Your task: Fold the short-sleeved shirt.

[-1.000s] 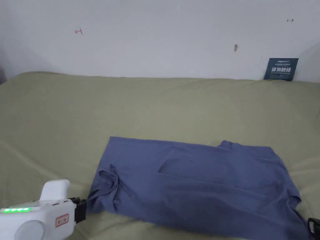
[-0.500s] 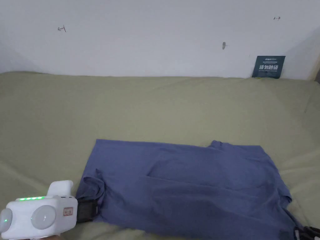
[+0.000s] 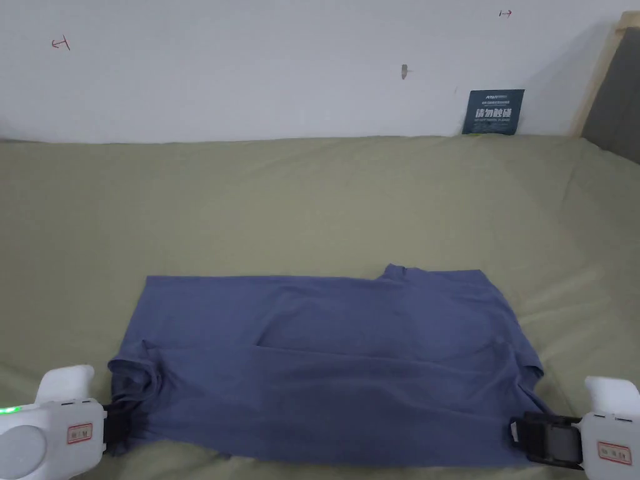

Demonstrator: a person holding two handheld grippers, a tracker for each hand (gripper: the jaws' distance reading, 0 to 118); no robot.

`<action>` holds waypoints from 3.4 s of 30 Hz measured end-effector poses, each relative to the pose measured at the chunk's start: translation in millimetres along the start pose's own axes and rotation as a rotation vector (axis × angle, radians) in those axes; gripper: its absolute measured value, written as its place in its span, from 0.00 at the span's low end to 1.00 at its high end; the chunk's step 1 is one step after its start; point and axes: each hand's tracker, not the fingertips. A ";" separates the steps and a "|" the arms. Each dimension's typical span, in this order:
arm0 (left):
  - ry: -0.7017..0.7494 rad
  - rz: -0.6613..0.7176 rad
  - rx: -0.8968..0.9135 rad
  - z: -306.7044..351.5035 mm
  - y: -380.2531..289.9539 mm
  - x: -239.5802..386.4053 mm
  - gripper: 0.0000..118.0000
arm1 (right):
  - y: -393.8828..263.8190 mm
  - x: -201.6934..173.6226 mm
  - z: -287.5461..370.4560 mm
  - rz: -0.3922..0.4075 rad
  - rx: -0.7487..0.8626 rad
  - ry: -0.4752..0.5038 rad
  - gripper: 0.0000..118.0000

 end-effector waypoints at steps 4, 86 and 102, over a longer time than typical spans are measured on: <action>0.007 -0.012 -0.003 -0.1 0.9 2.6 0.04 | 0.2 -3.6 -3.6 0.043 -0.039 0.072 0.11; 0.082 -0.085 -0.051 -49.1 76.8 13.3 0.03 | 97.4 11.8 -73.3 0.064 -0.107 -0.012 0.91; 0.045 -0.095 0.026 15.2 68.0 11.7 0.03 | 95.1 -4.5 10.1 0.105 0.018 0.045 0.04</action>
